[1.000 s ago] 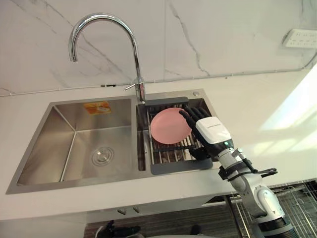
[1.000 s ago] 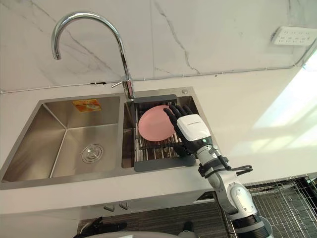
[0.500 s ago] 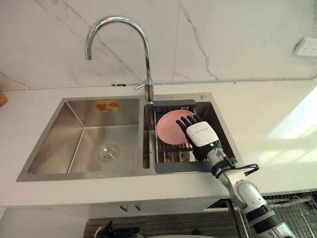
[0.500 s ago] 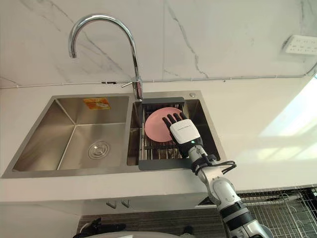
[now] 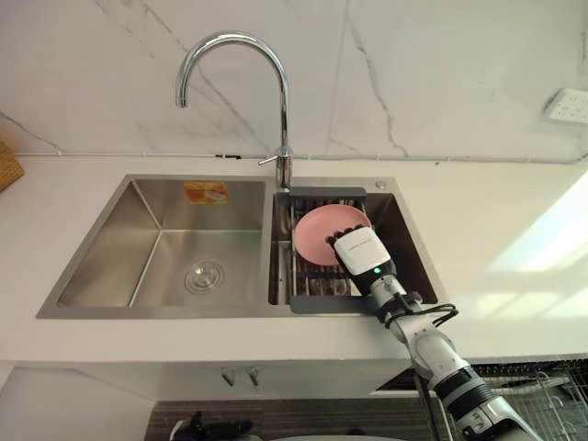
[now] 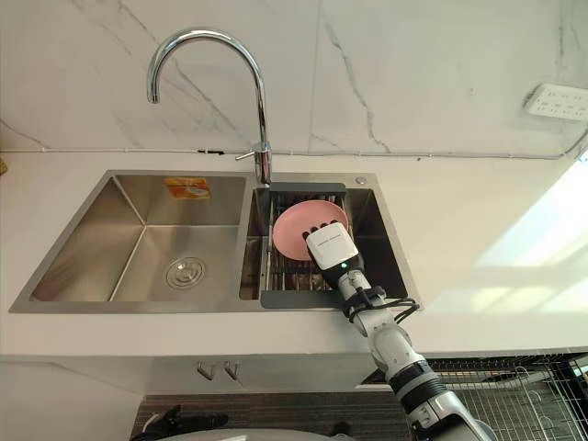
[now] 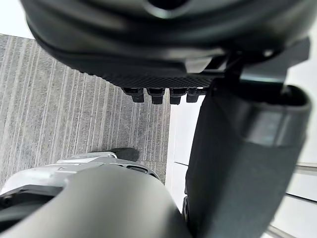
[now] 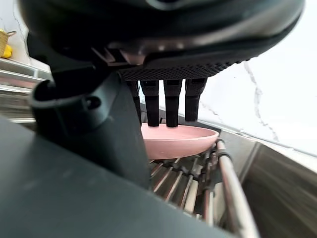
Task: Walk over to the sink, pick up the cup, carry it to the dishwasher, place the cup inside the dishwasher, then close the dishwasher door
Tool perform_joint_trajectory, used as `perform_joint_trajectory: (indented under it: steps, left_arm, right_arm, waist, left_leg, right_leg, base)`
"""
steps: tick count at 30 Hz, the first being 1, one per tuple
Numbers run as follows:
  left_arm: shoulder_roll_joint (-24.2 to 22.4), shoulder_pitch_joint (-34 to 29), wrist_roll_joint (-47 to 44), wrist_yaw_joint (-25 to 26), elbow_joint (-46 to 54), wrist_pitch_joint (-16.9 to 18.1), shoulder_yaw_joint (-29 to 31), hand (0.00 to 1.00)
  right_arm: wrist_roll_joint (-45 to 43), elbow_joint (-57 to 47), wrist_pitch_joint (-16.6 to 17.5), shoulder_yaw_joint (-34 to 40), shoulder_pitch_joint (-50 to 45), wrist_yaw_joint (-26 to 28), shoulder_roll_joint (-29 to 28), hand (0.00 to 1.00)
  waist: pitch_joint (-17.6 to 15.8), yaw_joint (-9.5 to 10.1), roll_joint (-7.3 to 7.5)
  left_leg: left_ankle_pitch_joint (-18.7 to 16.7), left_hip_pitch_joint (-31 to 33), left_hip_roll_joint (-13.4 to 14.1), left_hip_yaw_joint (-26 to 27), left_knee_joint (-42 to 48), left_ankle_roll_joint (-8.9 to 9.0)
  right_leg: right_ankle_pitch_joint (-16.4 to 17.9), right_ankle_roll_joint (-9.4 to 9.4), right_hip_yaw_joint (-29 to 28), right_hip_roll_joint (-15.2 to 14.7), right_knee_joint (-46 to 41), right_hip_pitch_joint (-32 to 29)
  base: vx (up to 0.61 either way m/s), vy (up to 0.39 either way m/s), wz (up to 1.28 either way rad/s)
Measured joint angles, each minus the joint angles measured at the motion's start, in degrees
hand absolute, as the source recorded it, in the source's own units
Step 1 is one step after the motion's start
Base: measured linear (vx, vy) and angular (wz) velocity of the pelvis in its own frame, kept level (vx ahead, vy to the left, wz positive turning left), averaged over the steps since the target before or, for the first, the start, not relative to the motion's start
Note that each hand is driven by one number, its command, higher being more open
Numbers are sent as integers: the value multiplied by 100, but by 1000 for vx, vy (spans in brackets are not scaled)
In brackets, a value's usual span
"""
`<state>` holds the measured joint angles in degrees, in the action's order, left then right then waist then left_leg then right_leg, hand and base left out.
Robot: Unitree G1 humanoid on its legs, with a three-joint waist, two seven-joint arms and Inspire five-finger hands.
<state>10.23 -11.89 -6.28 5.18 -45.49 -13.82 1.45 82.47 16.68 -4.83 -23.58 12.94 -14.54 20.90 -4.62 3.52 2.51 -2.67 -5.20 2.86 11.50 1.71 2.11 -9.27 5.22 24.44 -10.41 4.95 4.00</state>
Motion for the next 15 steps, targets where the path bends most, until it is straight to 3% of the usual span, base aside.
perform_joint_trajectory:
  steps: [4, 15]
  left_arm:
    - [-30, 3, 74, 117, -46, 114, 45, 100]
    - [-54, 44, 77, 222, -246, 339, 90, 100]
  right_arm:
    - [112, 100, -61, -85, 43, -528, 5, 0]
    - [-22, 160, -137, -170, 43, -1221, 9, 0]
  waist:
    - [-37, 5, 8]
    - [-53, -9, -17]
  left_leg:
    - [78, -36, -2, 6, -159, 54]
    - [96, -27, 18, 38, -174, 71]
  right_leg:
    - [0, -1, -6, 9, 19, -29]
    - [-10, -14, -43, 33, 20, -71]
  base:
    - [-26, 4, 0]
    - [0, 0, 0]
